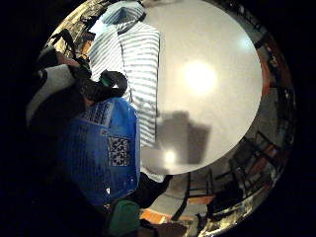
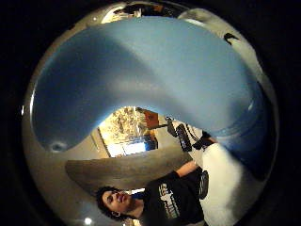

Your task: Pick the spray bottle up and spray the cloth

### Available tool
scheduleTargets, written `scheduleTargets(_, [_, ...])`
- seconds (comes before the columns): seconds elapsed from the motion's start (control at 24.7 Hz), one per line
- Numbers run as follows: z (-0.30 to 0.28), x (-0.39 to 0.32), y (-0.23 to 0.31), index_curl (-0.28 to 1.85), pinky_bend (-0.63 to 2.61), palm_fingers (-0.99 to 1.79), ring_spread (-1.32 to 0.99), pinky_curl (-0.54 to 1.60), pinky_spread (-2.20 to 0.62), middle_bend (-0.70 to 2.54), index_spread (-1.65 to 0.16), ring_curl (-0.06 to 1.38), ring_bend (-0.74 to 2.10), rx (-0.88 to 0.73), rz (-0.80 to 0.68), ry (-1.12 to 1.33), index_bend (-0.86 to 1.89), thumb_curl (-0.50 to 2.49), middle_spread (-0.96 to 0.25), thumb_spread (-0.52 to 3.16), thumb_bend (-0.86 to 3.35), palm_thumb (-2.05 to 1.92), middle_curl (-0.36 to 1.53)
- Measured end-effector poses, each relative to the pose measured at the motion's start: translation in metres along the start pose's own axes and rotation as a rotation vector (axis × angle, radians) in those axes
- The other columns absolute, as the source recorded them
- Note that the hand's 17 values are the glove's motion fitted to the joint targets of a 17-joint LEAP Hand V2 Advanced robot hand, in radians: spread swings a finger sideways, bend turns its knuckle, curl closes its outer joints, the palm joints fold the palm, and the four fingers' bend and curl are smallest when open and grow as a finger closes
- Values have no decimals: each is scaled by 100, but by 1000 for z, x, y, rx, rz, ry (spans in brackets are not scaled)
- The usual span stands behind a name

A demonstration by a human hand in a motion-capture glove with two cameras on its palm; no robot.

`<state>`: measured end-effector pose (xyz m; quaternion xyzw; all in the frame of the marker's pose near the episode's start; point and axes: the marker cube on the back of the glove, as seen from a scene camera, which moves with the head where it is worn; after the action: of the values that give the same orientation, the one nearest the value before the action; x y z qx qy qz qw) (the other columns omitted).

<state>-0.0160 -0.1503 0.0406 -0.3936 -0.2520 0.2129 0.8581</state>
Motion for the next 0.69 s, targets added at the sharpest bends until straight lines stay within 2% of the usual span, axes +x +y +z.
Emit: scheduleTargets(0.69, [12, -5, -3, 48, 50, 113, -2, 32, 16, 20, -19, 37, 27, -124, 75, 95, 16, 68, -3, 52, -3, 101, 46])
